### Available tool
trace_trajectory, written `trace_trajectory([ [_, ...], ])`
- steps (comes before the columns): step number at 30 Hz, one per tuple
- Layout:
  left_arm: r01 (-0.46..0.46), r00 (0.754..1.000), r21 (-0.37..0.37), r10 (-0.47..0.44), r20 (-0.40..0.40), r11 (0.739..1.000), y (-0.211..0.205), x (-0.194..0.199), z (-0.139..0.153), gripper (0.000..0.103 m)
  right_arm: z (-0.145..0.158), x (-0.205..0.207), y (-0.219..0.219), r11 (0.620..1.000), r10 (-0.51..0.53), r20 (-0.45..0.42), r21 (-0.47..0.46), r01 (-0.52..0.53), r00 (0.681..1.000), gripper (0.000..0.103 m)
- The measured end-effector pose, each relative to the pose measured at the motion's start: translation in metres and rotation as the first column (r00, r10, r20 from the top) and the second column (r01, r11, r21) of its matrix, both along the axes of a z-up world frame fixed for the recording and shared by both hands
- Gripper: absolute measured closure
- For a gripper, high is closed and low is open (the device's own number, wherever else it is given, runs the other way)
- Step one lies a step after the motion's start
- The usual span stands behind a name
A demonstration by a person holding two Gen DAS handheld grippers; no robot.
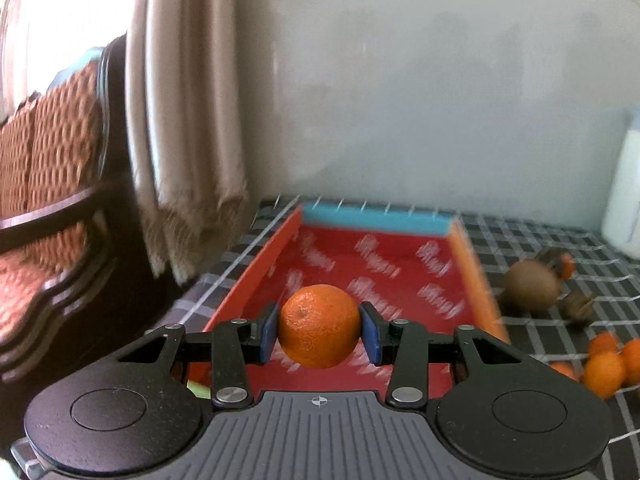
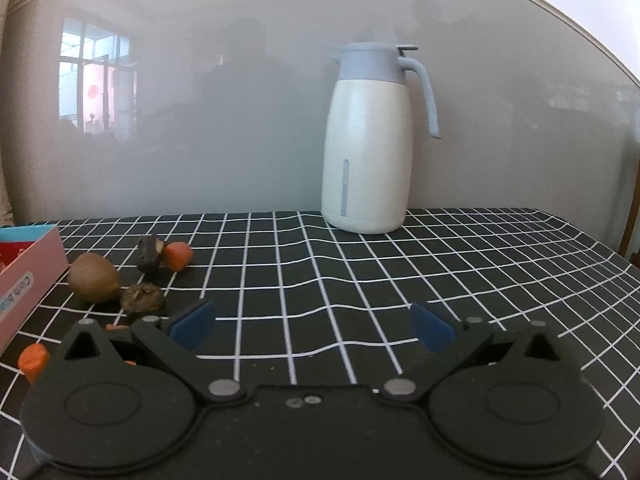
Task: Organize fruits
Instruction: 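Carry the orange with the left tool into the red box and release, then reach the right tool to the dried dark fruit and grasp it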
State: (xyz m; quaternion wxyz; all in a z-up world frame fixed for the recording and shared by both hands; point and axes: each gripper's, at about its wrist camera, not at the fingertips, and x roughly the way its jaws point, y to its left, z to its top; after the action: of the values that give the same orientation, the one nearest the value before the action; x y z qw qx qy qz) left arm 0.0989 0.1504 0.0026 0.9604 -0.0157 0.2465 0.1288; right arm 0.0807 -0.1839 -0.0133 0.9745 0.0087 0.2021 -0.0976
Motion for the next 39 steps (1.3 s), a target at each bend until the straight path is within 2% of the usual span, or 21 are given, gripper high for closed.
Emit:
trace_trajectory([
  [1,-0.007,1.0,-0.012,0.007,-0.024,1.0,0.005,0.003,-0.006,0.06,0.0,0.0,0.002,1.0,0.004,-0.001,-0.001,-0.004,1.0,0.0],
  [4,-0.011,1.0,0.027,0.011,-0.027,1.0,0.004,0.001,-0.008,0.06,0.0,-0.003,0.005,1.0,0.012,0.002,-0.005,-0.012,1.0,0.0],
  [6,-0.005,1.0,0.019,0.006,-0.01,1.0,0.004,-0.003,-0.005,0.045,0.001,-0.005,0.006,1.0,0.017,0.006,-0.006,-0.017,1.0,0.0],
  [7,-0.009,1.0,0.031,0.009,-0.001,0.999,0.003,-0.005,-0.005,0.025,0.001,-0.006,0.006,1.0,0.019,0.006,-0.006,-0.019,1.0,0.0],
  [8,-0.017,1.0,0.048,0.016,0.02,0.999,0.0,-0.009,-0.003,0.015,0.002,-0.007,0.005,1.0,0.022,0.008,-0.006,-0.021,1.0,0.0],
  [10,-0.014,0.998,0.071,0.01,0.054,0.997,-0.007,-0.016,0.005,0.013,0.002,-0.008,0.005,1.0,0.025,0.01,-0.005,-0.025,1.0,0.0],
  [16,0.008,0.992,0.074,-0.017,0.125,0.997,-0.025,-0.038,0.022,0.012,0.005,-0.014,-0.001,0.999,0.032,0.023,-0.001,-0.032,0.999,0.0],
  [25,0.087,0.97,0.149,-0.117,0.211,0.985,-0.068,-0.095,0.028,0.0,0.012,-0.024,-0.016,0.999,0.04,0.048,0.023,-0.041,0.998,0.0],
  [30,0.111,0.961,0.19,-0.153,0.228,0.976,-0.078,-0.11,0.03,0.0,0.015,-0.038,-0.018,0.996,0.086,0.081,0.008,-0.087,0.993,0.0],
  [35,0.104,0.968,0.172,-0.139,0.21,0.98,-0.074,-0.106,0.026,0.0,0.02,-0.045,-0.014,0.992,0.127,0.107,0.006,-0.129,0.986,0.0],
  [39,0.108,0.971,0.166,-0.14,0.193,0.98,-0.076,-0.1,0.021,0.0,0.021,-0.039,-0.002,0.987,0.162,0.084,0.004,-0.163,0.983,0.0],
])
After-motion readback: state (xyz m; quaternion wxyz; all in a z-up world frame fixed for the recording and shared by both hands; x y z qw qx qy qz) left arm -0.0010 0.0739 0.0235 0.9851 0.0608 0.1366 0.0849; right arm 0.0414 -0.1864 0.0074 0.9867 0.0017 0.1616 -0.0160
